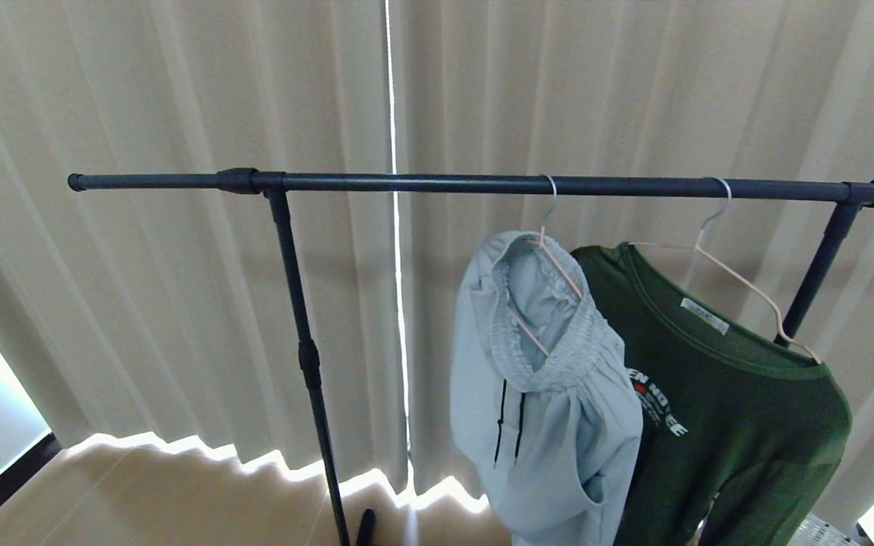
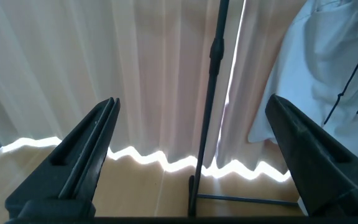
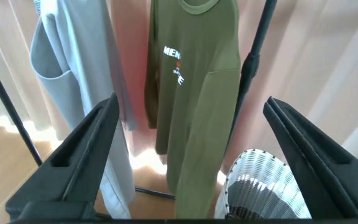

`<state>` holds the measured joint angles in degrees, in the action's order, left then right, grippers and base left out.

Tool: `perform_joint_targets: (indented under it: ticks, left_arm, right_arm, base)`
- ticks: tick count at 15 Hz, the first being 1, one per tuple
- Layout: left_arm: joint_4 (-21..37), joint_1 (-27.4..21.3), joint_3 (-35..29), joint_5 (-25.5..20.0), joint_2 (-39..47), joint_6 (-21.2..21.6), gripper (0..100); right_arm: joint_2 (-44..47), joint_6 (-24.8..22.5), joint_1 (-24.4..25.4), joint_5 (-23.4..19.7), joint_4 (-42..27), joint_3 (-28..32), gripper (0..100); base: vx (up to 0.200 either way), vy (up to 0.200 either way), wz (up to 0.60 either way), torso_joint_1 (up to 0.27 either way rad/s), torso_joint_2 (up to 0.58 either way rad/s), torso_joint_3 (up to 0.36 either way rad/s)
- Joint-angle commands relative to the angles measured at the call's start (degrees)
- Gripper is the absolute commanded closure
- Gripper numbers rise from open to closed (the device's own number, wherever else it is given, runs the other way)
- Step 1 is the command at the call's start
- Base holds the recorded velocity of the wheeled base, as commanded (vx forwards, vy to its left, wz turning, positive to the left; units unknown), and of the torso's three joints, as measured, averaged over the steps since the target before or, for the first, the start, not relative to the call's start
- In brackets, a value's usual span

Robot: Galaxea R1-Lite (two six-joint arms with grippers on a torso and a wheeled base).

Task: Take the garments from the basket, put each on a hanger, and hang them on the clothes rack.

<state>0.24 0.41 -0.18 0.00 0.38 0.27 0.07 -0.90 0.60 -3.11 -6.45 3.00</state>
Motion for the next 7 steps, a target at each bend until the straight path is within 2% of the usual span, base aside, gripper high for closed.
perform_joint_targets:
  ticks: [1,7]
  left_arm:
    - [0.0,0.0,0.0,0.0,0.1,0.0,0]
    - [0.0,0.0,0.0,0.0,0.1,0.1,0]
  right_arm:
    - [-0.1,-0.2,0.0,0.3,0.0,-0.1,0]
    - [0.0,-0.1,0.0,0.4,0.2,-0.1,0]
  base:
    - [0.0,0.0,0.0,0.0,0.0,0.0]
    - [0.0,0.0,0.0,0.0,0.0,0.0]
